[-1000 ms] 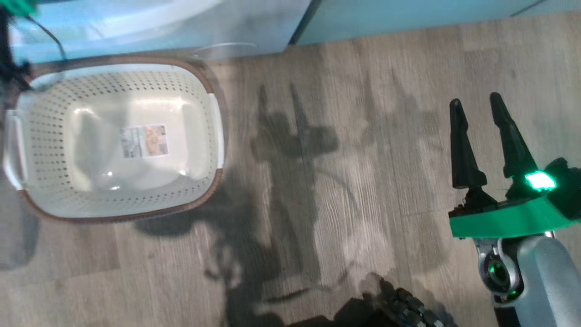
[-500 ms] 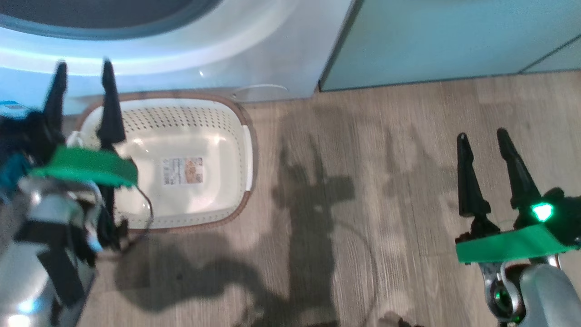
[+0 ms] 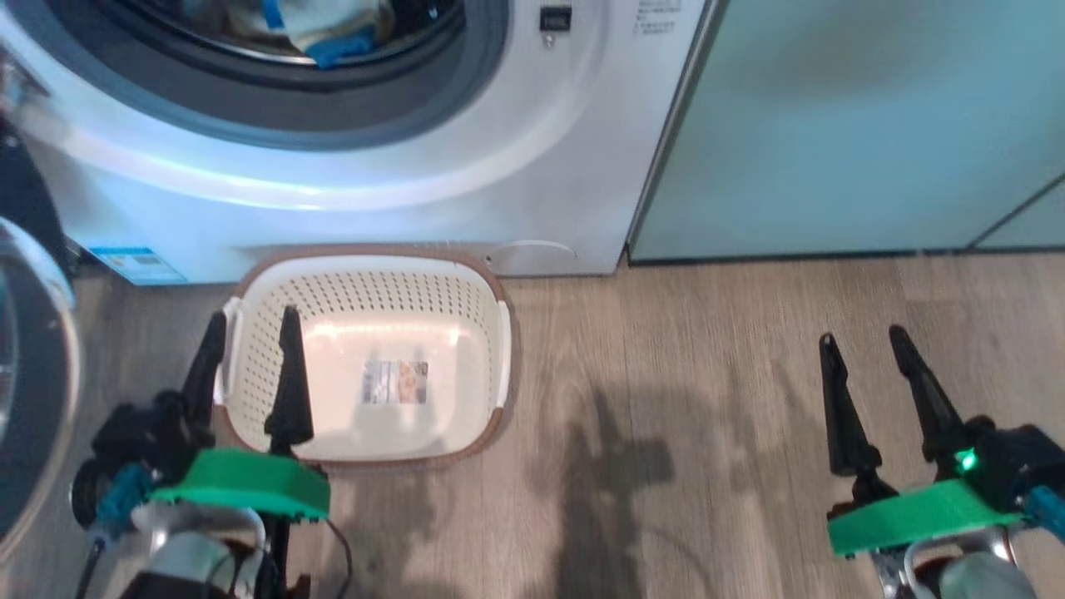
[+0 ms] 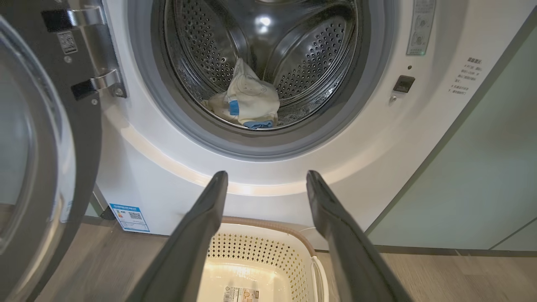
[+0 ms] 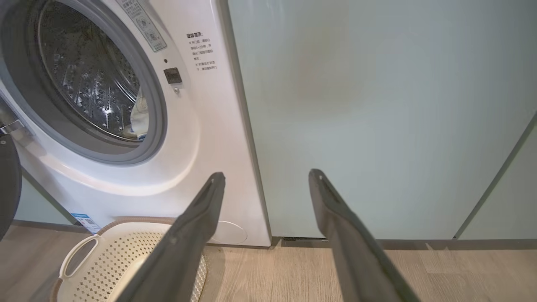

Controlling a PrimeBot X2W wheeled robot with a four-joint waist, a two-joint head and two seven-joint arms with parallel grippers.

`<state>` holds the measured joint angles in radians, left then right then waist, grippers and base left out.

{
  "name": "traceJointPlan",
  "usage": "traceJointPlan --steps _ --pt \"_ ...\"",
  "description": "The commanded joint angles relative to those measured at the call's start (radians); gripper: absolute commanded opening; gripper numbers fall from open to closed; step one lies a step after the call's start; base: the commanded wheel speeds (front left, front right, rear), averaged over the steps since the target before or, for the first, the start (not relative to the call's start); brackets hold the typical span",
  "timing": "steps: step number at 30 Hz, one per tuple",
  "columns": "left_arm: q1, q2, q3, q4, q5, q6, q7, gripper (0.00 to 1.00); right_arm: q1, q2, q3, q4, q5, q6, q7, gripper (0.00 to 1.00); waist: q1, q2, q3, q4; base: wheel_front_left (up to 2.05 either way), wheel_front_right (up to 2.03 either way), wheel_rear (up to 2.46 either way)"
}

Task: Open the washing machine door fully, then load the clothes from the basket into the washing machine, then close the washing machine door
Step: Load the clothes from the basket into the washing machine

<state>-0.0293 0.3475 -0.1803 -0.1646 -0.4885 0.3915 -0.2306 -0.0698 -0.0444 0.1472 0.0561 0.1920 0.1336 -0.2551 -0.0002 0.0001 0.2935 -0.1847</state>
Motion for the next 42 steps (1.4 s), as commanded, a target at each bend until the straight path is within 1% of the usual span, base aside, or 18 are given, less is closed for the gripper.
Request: traceJointPlan --steps 1,6,9,11,15,19,28,42 --pt "0.001 0.008 0.036 -0.037 0.000 0.008 -0.013 1.00 0.010 -0.017 0.022 -0.024 -0.008 -0.003 -0.007 1.00 0.0002 -0.0001 -0.046 0.023 0.00 0.00 0.00" --pt "0.062 -0.010 0.023 -0.031 0.011 0.007 -0.021 1.00 0.048 -0.019 0.026 -0.013 -0.013 -0.003 -0.007 1.00 0.0002 -0.0001 -0.098 0.034 0.00 0.00 0.00" --pt "0.088 -0.017 0.010 -0.025 0.018 -0.001 -0.024 1.00 0.066 -0.019 0.031 -0.010 -0.013 -0.003 -0.007 1.00 0.0002 -0.0001 -0.127 0.037 0.00 0.00 0.00" --pt "0.099 -0.016 -0.004 -0.026 0.029 -0.018 -0.026 1.00 0.077 -0.018 0.032 -0.008 -0.012 -0.003 -0.007 1.00 0.0002 -0.0001 -0.146 0.040 0.00 0.00 0.00" --pt "0.128 -0.026 -0.003 -0.018 0.035 -0.027 -0.029 1.00 0.102 -0.018 0.036 -0.012 -0.013 -0.003 -0.006 1.00 0.0002 -0.0001 -0.187 0.042 0.00 0.00 0.00" --pt "0.150 -0.031 0.001 -0.011 0.036 -0.025 -0.029 1.00 0.118 -0.019 0.035 -0.019 -0.015 -0.003 0.000 1.00 0.0002 -0.0001 -0.212 0.043 0.00 0.00 0.00" --pt "0.169 -0.029 0.001 -0.019 0.047 -0.023 -0.030 1.00 0.136 -0.018 0.029 -0.038 -0.018 -0.003 0.011 1.00 0.0002 -0.0001 -0.228 0.045 0.00 0.00 0.00" --pt "0.163 -0.031 -0.009 -0.019 0.048 -0.021 -0.029 1.00 0.136 -0.017 0.021 -0.047 -0.019 -0.003 0.015 1.00 0.0002 -0.0001 -0.221 0.043 0.00 0.00 0.00"
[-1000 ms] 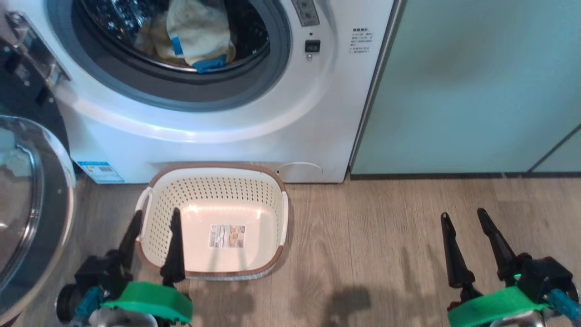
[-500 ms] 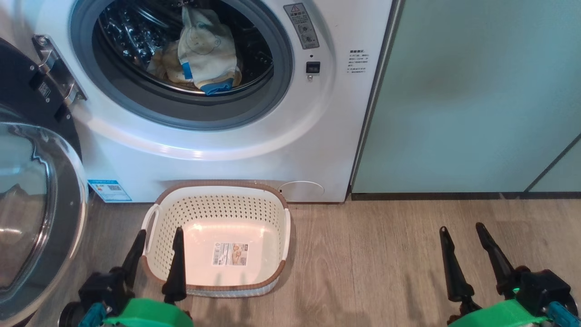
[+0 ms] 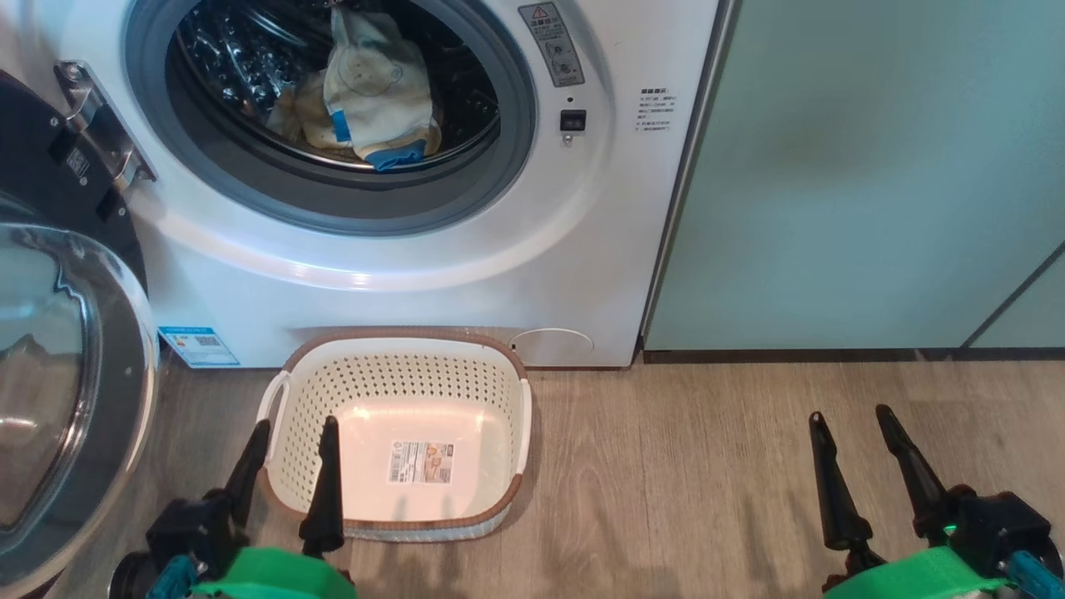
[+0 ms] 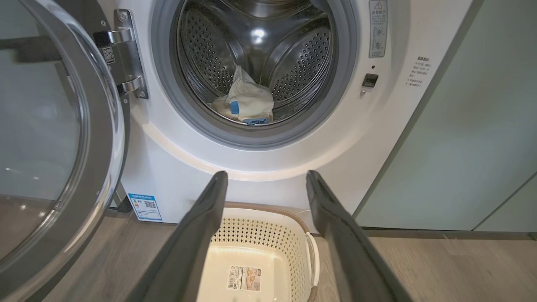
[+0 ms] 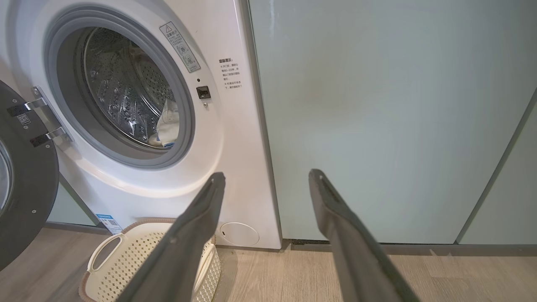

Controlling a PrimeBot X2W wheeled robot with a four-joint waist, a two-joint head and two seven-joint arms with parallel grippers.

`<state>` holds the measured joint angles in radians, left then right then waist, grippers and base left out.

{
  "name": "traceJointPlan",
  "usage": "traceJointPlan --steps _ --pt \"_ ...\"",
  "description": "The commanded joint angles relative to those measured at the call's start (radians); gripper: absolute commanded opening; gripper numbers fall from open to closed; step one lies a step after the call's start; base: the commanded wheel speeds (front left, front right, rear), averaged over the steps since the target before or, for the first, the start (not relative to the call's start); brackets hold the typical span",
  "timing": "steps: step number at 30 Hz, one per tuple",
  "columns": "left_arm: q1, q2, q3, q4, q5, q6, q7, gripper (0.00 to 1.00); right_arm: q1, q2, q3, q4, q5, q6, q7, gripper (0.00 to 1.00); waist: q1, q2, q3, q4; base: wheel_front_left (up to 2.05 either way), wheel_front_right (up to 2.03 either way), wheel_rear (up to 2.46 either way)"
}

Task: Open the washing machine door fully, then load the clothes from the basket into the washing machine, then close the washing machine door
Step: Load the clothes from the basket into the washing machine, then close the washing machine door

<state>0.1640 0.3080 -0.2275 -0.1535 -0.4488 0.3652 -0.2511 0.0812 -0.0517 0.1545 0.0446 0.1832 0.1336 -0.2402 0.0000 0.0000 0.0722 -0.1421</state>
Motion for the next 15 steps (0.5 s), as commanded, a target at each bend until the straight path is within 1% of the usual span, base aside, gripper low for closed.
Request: traceJointPlan --steps 1,8,11,15 --pt "-0.032 0.009 0.037 -0.030 0.009 0.005 -0.009 1.00 -0.016 -0.010 0.014 -0.036 -0.010 -0.003 0.000 1.00 0.0000 0.0000 0.001 0.000 0.00 0.00 0.00" --pt "-0.038 0.009 0.036 -0.024 0.013 0.007 -0.009 1.00 -0.015 -0.008 0.012 -0.035 -0.012 -0.003 0.000 1.00 0.0000 0.0000 -0.003 0.002 -0.18 0.18 0.00" --pt "-0.039 0.010 0.036 -0.022 0.016 0.009 -0.009 1.00 -0.016 -0.008 0.012 -0.035 -0.011 -0.003 0.000 1.00 0.0000 0.0000 -0.004 0.004 -0.78 0.78 0.00" --pt "-0.041 0.010 0.035 -0.022 0.020 0.012 -0.009 1.00 -0.017 -0.007 0.014 -0.034 -0.010 -0.003 -0.001 1.00 0.0000 0.0000 -0.004 0.006 -1.26 1.26 0.00"
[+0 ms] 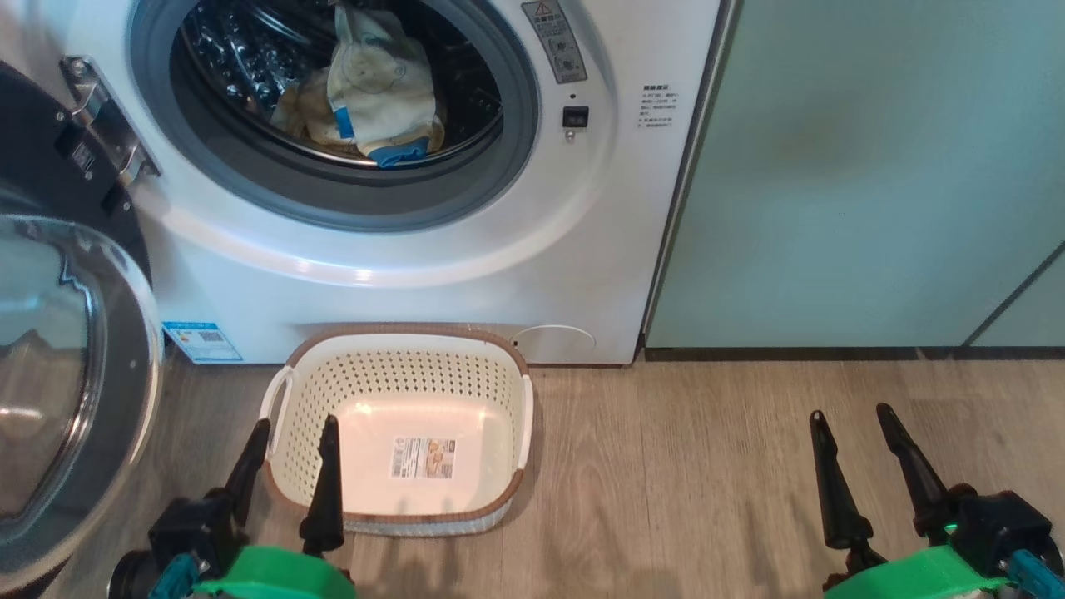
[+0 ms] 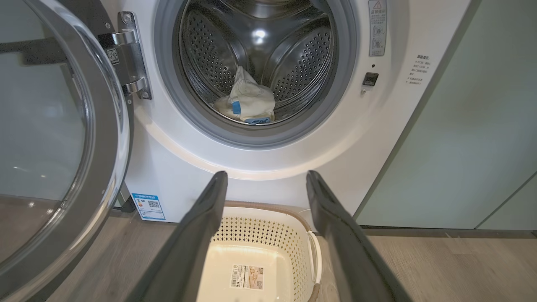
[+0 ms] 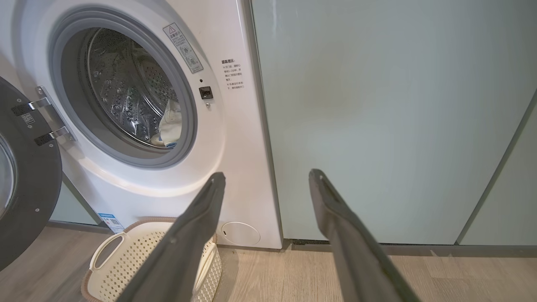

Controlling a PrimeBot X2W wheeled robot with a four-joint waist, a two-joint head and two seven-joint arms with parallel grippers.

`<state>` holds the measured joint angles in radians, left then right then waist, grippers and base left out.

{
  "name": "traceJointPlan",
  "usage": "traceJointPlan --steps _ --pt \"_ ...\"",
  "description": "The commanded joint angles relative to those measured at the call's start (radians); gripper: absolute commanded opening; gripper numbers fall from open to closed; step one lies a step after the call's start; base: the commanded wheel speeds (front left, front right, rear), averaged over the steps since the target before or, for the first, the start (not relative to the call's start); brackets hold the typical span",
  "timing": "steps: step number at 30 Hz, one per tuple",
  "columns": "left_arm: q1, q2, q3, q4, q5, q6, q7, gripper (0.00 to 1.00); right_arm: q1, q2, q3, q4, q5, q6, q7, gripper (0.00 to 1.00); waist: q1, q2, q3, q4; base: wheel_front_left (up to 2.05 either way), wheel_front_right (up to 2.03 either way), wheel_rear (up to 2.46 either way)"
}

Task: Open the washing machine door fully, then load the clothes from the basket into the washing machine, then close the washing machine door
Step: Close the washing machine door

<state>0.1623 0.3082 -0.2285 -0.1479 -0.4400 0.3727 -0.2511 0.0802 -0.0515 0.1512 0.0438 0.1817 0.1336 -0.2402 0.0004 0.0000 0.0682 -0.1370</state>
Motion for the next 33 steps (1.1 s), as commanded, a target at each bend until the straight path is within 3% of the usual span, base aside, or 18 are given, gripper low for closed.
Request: traceJointPlan --steps 1,17,33 --pt "-0.040 0.009 0.036 -0.027 0.010 0.004 -0.009 1.00 -0.016 -0.007 0.017 -0.033 -0.009 -0.003 -0.001 1.00 -0.0004 0.0000 0.000 0.001 -1.60 1.60 0.00" --pt "-0.046 0.021 0.027 -0.027 0.015 -0.009 -0.008 1.00 -0.020 -0.007 0.016 -0.031 -0.009 -0.003 -0.001 1.00 -0.0004 0.0000 -0.004 0.007 -1.70 1.70 0.00" --pt "-0.048 0.014 0.030 -0.028 0.017 -0.020 -0.010 1.00 -0.019 -0.008 0.013 -0.030 -0.010 -0.003 -0.001 1.00 -0.0004 0.0000 -0.007 0.015 -0.18 0.18 0.00"
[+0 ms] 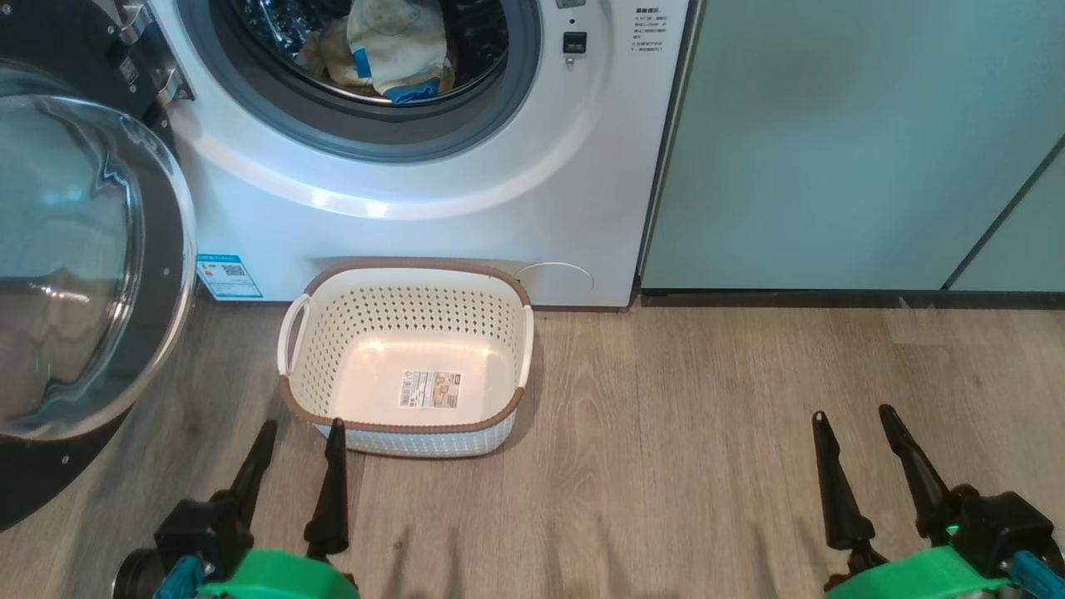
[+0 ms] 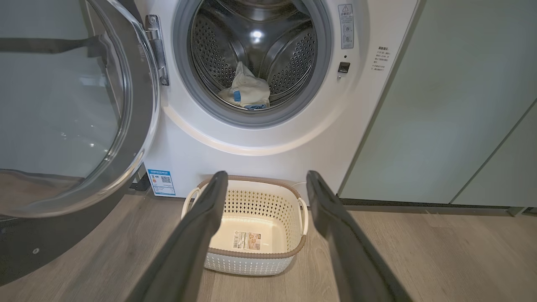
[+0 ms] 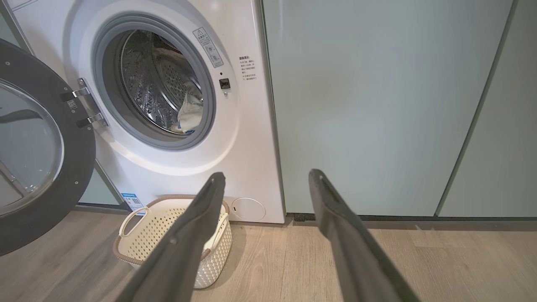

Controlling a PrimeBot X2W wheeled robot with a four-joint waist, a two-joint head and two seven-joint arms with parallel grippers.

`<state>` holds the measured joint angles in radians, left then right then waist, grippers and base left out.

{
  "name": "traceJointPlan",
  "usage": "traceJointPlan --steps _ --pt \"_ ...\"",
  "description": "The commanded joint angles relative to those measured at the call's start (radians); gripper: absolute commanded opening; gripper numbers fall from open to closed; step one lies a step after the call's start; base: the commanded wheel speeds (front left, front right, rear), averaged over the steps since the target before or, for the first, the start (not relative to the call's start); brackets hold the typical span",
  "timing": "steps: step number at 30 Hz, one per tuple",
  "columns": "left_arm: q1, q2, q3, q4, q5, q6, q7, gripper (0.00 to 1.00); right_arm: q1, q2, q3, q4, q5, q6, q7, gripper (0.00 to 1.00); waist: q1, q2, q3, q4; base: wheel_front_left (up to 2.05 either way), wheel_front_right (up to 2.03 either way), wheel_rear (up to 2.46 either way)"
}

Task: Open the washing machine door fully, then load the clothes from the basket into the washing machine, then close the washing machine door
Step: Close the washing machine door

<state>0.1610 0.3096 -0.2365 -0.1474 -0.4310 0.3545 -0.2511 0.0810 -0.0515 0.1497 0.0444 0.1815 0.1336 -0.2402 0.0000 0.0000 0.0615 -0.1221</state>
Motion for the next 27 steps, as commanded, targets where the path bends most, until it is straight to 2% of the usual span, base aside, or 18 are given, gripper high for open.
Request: traceJointPlan --steps 1,7,12,16,17,21,23,27 --pt "-0.047 0.012 0.038 -0.028 0.008 -0.003 -0.010 1.00 -0.020 -0.008 0.014 -0.031 -0.010 -0.003 -0.001 1.00 0.0000 0.0000 -0.001 0.001 0.00 0.00 0.00" --pt "-0.047 0.010 0.035 -0.023 0.011 -0.008 -0.010 1.00 -0.014 -0.007 0.007 -0.032 -0.011 -0.003 0.000 1.00 0.0000 0.0000 -0.007 0.016 0.00 0.00 0.00" --pt "-0.057 0.008 0.029 -0.022 0.016 -0.013 -0.010 1.00 -0.010 -0.008 0.001 -0.037 -0.011 -0.003 0.001 1.00 0.0000 0.0000 -0.006 0.066 0.00 0.00 0.00" --pt "-0.055 0.002 0.024 -0.016 0.017 -0.013 -0.010 1.00 -0.001 -0.009 -0.004 -0.039 -0.013 -0.003 0.004 1.00 0.0000 0.0000 -0.015 0.135 0.00 0.00 0.00" --pt "-0.051 -0.001 0.024 -0.015 0.017 -0.012 -0.010 1.00 0.002 -0.010 -0.003 -0.040 -0.013 -0.003 0.006 1.00 0.0000 0.0000 -0.020 0.174 0.00 0.00 0.00" --pt "-0.045 -0.004 0.022 -0.014 0.018 -0.013 -0.010 1.00 0.008 -0.010 -0.002 -0.045 -0.016 -0.003 0.011 1.00 0.0000 0.0000 -0.031 0.259 0.00 0.00 0.00" --pt "-0.043 -0.005 0.023 -0.014 0.018 -0.013 -0.010 1.00 0.008 -0.010 0.000 -0.046 -0.016 -0.003 0.012 1.00 0.0000 0.0000 -0.033 0.278 0.00 0.00 0.00" --pt "-0.035 -0.005 0.024 -0.016 0.019 -0.012 -0.010 1.00 0.013 -0.010 0.003 -0.049 -0.016 -0.003 0.016 1.00 0.0000 0.0000 -0.038 0.361 0.00 0.00 0.00"
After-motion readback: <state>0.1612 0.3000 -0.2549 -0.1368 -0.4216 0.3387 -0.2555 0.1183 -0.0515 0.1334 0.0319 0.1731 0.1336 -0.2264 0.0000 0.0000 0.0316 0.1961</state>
